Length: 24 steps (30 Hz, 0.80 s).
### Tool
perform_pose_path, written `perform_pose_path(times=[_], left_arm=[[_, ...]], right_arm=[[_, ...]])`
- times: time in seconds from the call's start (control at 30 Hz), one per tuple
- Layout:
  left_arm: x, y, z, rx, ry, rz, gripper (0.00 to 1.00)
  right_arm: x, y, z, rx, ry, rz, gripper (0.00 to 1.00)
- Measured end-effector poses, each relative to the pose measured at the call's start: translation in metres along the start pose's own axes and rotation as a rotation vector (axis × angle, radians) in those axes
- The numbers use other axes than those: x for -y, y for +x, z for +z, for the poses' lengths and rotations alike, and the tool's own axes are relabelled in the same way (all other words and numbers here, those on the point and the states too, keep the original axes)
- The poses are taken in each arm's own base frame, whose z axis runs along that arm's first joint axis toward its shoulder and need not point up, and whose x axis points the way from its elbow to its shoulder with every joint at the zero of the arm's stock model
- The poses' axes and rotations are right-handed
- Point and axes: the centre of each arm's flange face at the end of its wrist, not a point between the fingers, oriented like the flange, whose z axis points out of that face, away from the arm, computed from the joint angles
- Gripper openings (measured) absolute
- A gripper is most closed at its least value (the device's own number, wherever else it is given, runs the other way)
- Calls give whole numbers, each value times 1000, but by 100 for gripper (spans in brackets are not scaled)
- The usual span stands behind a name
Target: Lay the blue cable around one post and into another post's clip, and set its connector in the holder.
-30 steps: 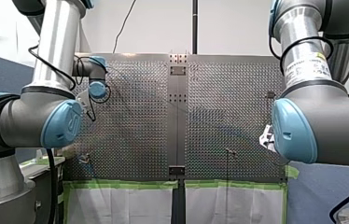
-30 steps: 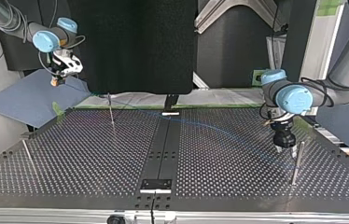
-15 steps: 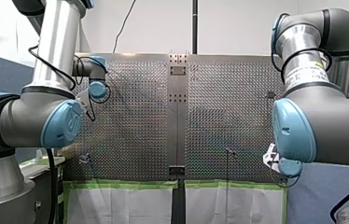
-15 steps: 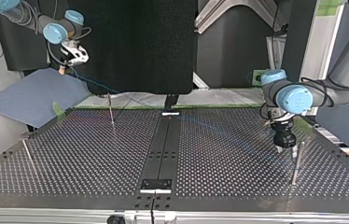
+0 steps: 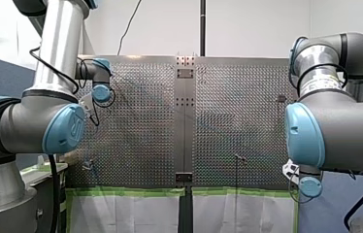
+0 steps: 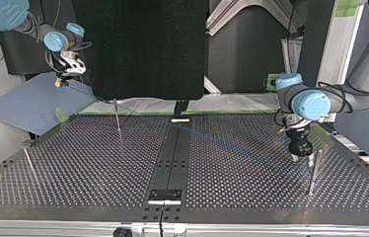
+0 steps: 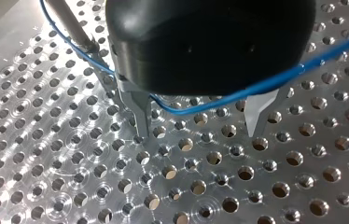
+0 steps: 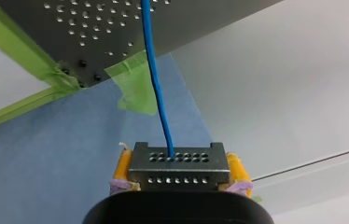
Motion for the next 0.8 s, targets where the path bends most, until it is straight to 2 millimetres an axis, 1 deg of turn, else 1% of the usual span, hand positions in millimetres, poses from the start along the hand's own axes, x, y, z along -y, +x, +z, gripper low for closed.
perform_pose_path(times=[0.07,0.17,0.37,0.53,0.8], left_arm=[[0,0,0,-1,0,3,100],[0,0,0,-2,1,5,100],[1,1,-1,-1,-1,6,100],[1,0,0,0,0,5,100],[1,0,0,0,2,3,100]], right_arm=[[-7,-2,9,-21,7,7,0],[-16,-7,17,-41,13,12,0],[-32,-25,24,-67,27,14,0],[-44,-44,20,-58,27,13,0],[-63,-86,5,8,6,9,0]])
